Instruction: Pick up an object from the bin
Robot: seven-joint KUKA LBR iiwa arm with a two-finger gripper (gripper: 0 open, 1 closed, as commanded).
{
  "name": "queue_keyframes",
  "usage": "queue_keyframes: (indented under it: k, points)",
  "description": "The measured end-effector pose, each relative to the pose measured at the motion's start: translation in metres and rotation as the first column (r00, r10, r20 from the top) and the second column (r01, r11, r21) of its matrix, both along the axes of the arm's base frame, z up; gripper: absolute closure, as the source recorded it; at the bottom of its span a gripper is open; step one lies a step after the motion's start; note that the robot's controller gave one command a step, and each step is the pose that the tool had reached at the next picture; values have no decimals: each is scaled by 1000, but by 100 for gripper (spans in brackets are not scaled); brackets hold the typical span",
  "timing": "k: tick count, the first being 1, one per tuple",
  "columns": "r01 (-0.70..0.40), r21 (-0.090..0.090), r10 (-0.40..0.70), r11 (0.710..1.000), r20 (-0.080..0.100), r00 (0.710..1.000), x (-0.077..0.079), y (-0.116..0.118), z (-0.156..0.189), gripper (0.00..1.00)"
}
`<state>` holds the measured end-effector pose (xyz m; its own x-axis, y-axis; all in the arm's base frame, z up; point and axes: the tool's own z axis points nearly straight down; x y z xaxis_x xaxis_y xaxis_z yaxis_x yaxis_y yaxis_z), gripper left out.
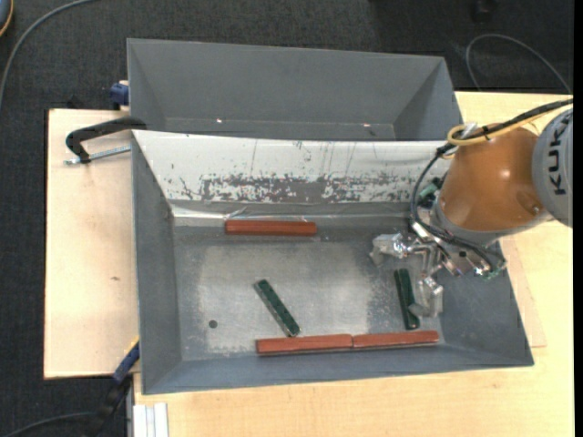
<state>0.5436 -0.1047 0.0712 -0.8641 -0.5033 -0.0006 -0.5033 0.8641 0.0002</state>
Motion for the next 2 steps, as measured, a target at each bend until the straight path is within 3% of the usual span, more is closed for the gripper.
queue_keyframes:
  k: [1,2]
  points:
    - [0,1,0,1000,2,1000,0,0,1,100]
    - [0,1,0,1000,2,1000,0,1,0,0]
